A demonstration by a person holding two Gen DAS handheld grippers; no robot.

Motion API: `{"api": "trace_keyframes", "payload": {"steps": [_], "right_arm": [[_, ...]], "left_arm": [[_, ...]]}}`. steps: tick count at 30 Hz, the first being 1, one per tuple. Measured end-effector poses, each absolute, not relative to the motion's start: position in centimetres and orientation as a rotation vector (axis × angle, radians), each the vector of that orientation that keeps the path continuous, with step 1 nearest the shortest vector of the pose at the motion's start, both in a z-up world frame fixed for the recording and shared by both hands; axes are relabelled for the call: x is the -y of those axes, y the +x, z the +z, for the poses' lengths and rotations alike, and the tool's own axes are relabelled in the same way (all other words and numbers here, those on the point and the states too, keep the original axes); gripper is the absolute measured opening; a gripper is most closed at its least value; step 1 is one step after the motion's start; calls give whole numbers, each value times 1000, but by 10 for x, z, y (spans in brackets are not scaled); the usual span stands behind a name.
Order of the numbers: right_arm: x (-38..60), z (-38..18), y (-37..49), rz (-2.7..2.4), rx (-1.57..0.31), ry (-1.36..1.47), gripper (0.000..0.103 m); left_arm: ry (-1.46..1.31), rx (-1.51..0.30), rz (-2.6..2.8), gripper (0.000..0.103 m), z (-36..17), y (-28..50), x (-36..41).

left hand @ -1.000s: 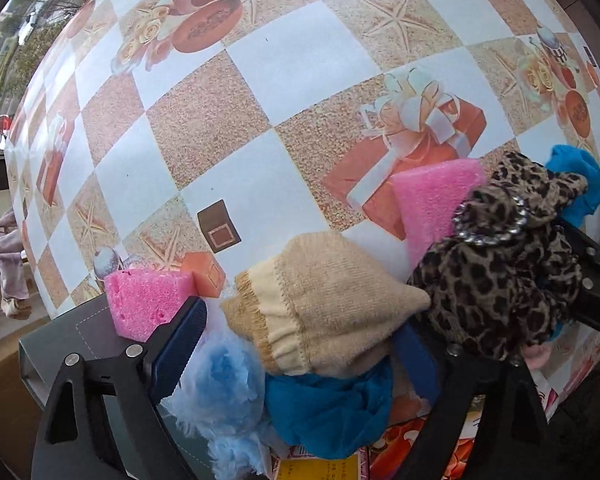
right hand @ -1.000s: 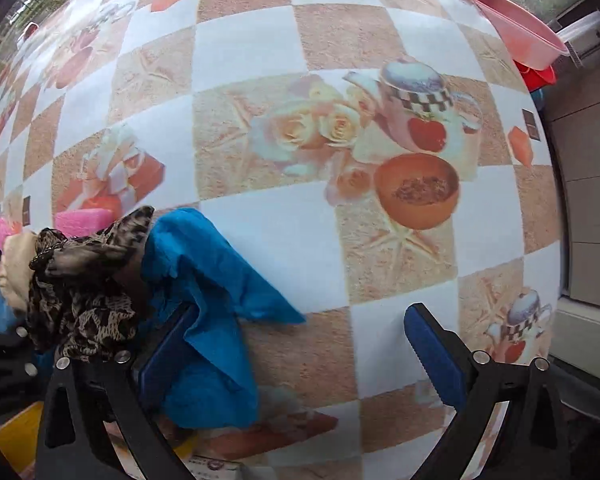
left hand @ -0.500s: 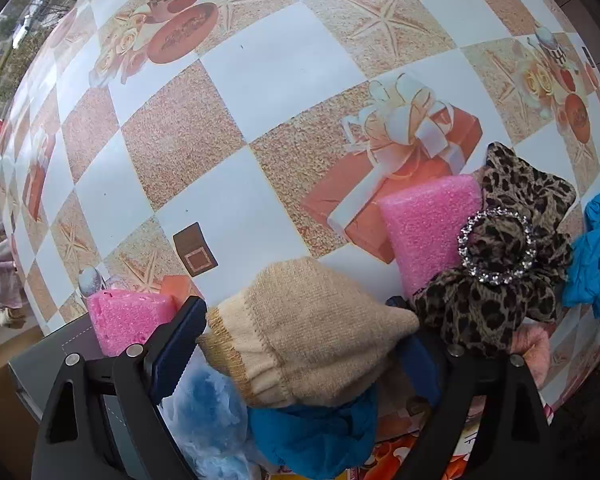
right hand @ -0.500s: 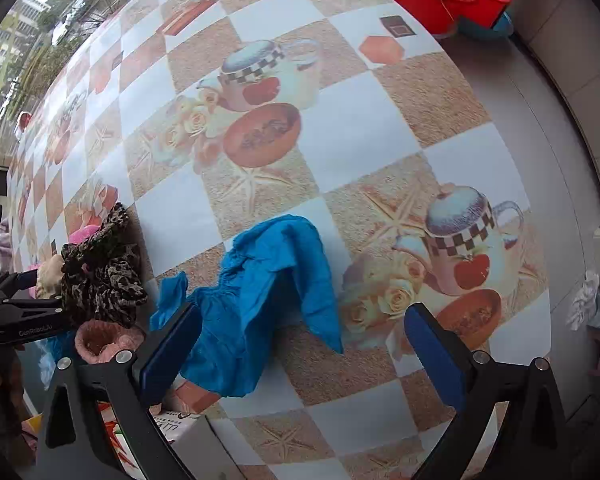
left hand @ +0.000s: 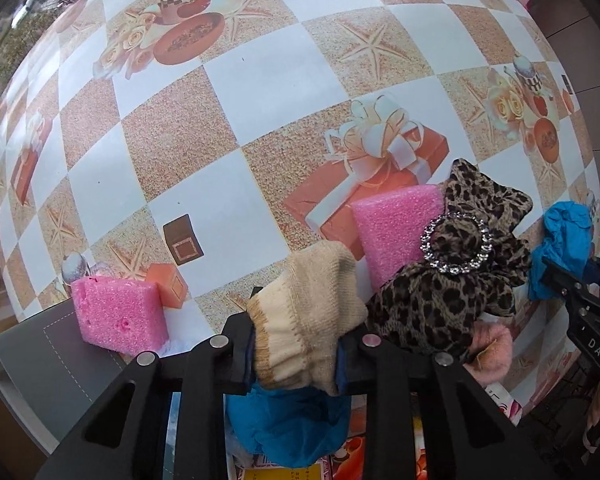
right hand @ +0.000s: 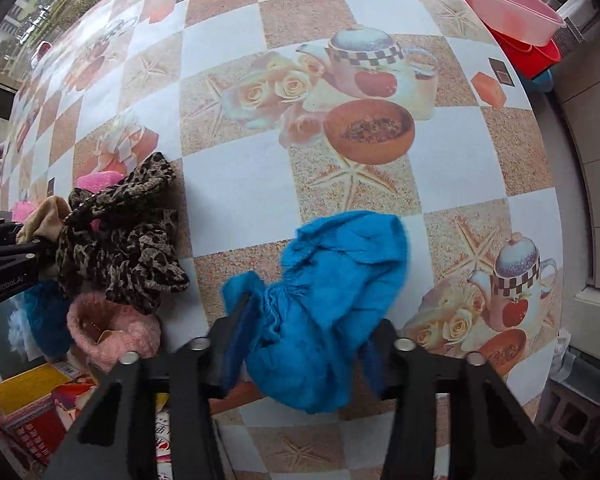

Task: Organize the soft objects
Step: 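Carry the beige hat and blue cloth with both tools over the white box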

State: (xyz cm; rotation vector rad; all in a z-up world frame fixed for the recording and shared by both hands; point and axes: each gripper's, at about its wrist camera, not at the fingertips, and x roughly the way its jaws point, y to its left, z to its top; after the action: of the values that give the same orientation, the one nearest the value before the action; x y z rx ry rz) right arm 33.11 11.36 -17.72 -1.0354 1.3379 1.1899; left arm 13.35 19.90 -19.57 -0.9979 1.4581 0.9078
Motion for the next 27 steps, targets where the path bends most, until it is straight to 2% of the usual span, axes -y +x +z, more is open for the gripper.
{"api": "trace_keyframes", "payload": {"steps": [5,12,14,19,27], "right_arm": [[-104,-158,336,1206,-1433,-919,32],[-86,-122,341,1242,-1445,-823,32],[-87,-127,356,1248,-1452,-799,32],[-85,-109,354,1284,-1454,-765,32],[-77,-82,305,1361,-1416,-764,32]], "left_arm": [[-978,-1359,961,30,-158,127,-194],[-918,-1265,928,30,-102,128,-176],[-906,-1249,919,30,-85,129,-167],[-891,-1194,913,31,-74,140,-146],[-864,-1122,932,31,-36,120,-112]]}}
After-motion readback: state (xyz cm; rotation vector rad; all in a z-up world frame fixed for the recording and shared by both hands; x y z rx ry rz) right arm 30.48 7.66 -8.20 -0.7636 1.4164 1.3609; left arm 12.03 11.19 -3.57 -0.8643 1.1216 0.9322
